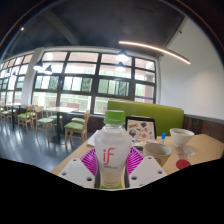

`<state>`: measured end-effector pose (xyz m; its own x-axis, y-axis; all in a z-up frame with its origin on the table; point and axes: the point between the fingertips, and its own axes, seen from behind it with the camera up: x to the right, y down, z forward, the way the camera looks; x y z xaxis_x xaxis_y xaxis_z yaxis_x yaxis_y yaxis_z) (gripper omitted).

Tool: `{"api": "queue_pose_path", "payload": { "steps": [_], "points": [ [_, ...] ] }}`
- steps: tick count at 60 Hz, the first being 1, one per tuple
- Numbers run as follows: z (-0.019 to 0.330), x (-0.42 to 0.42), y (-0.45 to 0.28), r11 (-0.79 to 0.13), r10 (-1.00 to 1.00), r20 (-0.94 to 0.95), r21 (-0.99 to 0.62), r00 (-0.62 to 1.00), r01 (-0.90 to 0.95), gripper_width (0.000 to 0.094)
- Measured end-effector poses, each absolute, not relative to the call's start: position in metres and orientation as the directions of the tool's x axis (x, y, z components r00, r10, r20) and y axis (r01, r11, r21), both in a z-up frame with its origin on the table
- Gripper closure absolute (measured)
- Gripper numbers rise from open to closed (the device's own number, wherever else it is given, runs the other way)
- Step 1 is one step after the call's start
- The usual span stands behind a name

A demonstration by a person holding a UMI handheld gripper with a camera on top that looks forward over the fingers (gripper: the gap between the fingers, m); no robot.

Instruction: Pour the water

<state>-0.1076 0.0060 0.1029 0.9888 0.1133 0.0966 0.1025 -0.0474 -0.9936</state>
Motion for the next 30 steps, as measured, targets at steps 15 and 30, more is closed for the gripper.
{"api": "queue_pose_path", "payload": {
  "steps": [15, 30],
  "points": [
    [0.164, -0.119, 0.048, -0.126, 0.152, -0.685, -0.729, 0.713, -0.673, 0.0612],
    [0.157, -0.054, 0.103, -0.247, 0.067, -0.970, 0.212, -0.235, -0.945, 0.0614]
  ]
}}
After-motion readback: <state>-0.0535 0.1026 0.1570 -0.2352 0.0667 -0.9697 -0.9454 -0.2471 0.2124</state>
